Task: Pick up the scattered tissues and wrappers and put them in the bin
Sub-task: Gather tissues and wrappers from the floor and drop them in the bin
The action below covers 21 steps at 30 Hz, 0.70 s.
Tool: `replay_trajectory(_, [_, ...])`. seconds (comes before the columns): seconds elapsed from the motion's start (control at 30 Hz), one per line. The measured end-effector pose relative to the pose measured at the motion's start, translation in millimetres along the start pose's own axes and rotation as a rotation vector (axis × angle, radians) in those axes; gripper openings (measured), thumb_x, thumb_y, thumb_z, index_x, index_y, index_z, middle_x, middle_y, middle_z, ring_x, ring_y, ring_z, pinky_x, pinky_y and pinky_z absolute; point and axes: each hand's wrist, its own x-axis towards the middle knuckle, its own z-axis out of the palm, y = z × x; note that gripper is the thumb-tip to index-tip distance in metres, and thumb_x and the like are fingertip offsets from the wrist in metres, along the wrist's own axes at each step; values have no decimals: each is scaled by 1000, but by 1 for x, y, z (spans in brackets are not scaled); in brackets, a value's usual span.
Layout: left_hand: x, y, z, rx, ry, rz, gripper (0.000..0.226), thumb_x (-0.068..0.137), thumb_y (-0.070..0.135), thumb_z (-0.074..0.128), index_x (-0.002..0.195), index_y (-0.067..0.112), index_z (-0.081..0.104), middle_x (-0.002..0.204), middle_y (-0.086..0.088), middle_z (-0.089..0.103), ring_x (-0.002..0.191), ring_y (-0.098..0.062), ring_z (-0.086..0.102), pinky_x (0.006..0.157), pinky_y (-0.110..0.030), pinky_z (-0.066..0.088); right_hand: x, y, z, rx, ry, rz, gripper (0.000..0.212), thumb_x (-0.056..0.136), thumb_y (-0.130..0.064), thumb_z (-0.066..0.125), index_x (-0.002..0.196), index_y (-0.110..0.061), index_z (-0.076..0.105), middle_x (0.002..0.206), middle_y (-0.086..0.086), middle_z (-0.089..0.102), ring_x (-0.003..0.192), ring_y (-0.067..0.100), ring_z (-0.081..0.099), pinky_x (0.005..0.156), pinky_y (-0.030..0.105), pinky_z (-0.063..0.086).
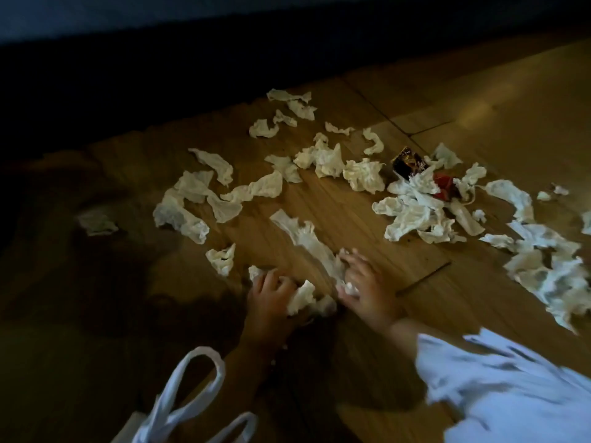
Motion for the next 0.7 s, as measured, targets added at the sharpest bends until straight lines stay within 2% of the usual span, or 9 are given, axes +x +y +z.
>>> replay_trajectory(0.1, [0,-4,-7,-279,196,-122,49,77,38,68,120,17,55,129,-3,53,125,-19,42,106,-29,23,-28,3,-5,118,-41,47,48,82,-42,45,96,-2,67,115,15,64,115,18,52,96,26,40])
replay_trajectory(0.17, [7,-14,-18,-330,328,-219,51,76,36,68,119,12,56,138,-9,45,134,-26,33,110,-35,17,-36,-1,-13,163,-68,104,44,80,-48,45,92,-10,63,103,6,63,102,20,57,83,20,40])
replay_trajectory(0.27, [19,-32,-32,-138,289,-298,44,80,29,68,118,8,57,149,-12,34,143,-28,16,118,-44,6,-38,-1,-15,105,-67,120,35,84,-43,57,115,-27,53,106,-13,47,100,8,48,80,18,37])
replay_trajectory(0.33, [20,-38,-32,-123,222,-315,43,81,30,67,117,7,58,135,-13,51,135,-26,34,118,-43,11,-31,-3,-18,100,-57,131,40,85,-41,58,122,-29,51,108,-16,46,104,6,44,85,25,38])
replay_trajectory(0.43, [9,-33,-31,-175,217,-266,38,78,24,71,109,5,61,115,-14,61,116,-28,51,108,-41,31,-8,-12,-23,79,-7,-38,40,83,-50,49,90,-14,65,88,-8,54,83,12,51,70,25,37])
replay_trajectory(0.5, [-2,-24,-31,-338,230,-264,36,80,14,70,110,-1,58,112,-13,56,107,-16,53,96,-24,40,18,-22,-30,104,-16,-82,46,81,-51,49,75,-7,61,83,0,51,73,14,49,61,25,38])
replay_trajectory(0.57, [-10,-16,-30,-489,195,-284,37,86,11,62,118,-4,49,114,-12,50,104,-3,54,86,-11,42,46,-34,-34,82,14,-131,50,80,-51,51,70,-3,60,90,7,52,75,18,51,64,29,41])
replay_trajectory(0.63, [-12,-14,-27,-463,195,-288,46,84,19,65,123,2,47,128,-13,45,118,-15,47,93,-23,40,74,-46,-32,46,-8,-172,46,83,-47,55,69,-4,62,104,9,54,87,19,54,72,31,44])
replay_trajectory(0.7, [-11,-14,-24,-374,231,-260,54,79,27,70,126,10,47,136,-8,40,118,-15,41,93,-24,36,96,-58,-25,-73,-71,-204,34,87,-36,57,78,-4,64,129,6,49,112,22,49,85,34,42])
